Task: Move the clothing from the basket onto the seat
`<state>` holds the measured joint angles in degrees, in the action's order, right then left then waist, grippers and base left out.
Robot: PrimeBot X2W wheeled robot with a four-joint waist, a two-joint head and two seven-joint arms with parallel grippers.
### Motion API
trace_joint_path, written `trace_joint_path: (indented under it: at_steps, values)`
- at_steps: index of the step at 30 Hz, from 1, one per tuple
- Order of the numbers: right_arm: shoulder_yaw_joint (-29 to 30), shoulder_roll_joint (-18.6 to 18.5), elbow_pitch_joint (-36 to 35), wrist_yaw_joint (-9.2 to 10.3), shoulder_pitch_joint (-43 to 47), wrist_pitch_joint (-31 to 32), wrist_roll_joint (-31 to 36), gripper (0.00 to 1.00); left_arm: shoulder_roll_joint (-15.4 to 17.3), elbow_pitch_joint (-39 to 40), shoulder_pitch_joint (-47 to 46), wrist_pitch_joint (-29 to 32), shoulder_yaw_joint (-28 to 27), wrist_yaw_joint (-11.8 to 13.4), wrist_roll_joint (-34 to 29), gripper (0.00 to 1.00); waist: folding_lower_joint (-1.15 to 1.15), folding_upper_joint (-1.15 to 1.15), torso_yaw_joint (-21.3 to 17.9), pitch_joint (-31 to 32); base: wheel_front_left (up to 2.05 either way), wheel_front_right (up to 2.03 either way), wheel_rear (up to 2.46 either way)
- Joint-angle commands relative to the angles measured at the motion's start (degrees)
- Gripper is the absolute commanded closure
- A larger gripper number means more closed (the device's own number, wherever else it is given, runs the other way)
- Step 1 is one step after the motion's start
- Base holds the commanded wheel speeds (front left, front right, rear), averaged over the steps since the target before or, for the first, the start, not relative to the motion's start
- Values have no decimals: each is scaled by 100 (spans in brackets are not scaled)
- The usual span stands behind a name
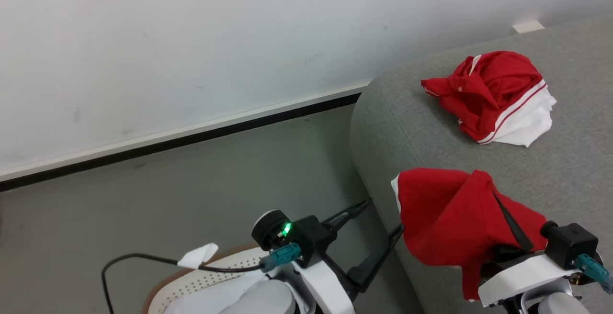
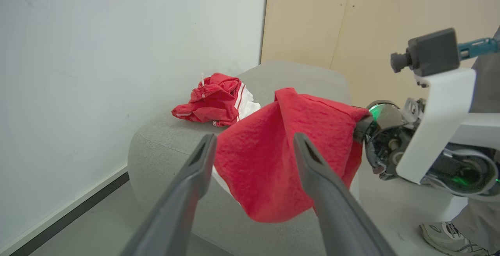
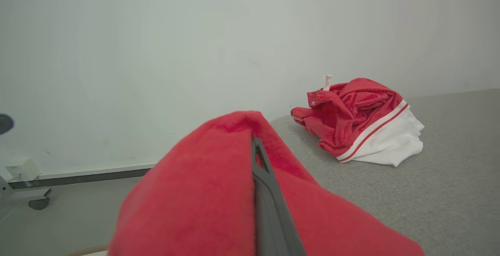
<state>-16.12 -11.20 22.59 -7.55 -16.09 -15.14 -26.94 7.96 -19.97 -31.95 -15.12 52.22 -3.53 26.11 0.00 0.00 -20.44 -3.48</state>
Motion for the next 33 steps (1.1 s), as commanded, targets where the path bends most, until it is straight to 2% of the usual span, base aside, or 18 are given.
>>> trace_joint_path:
  at_steps: [1, 14, 21, 33]
  values:
    - [38, -44, -40, 13, 83, 1, 50, 100, -3, -34, 97, -2, -47, -19, -72, 0, 0, 0, -113, -48, 0, 0, 0]
    - [200, -121, -124, 13, -36, 1, 95, 100, -142, -163, 199, -3, -333, -209, -411, 0, 0, 0, -162, -130, 0, 0, 0]
    - [375, -467, -105, 13, -424, 1, 156, 100, -134, -162, 181, -3, -415, -285, -540, 0, 0, 0, 12, -334, 0, 0, 0]
    - [1702, -1192, 39, 13, -1062, 2, 348, 100, 153, 84, -23, -3, -505, -344, -726, 0, 0, 0, 379, -1219, 0, 0, 0]
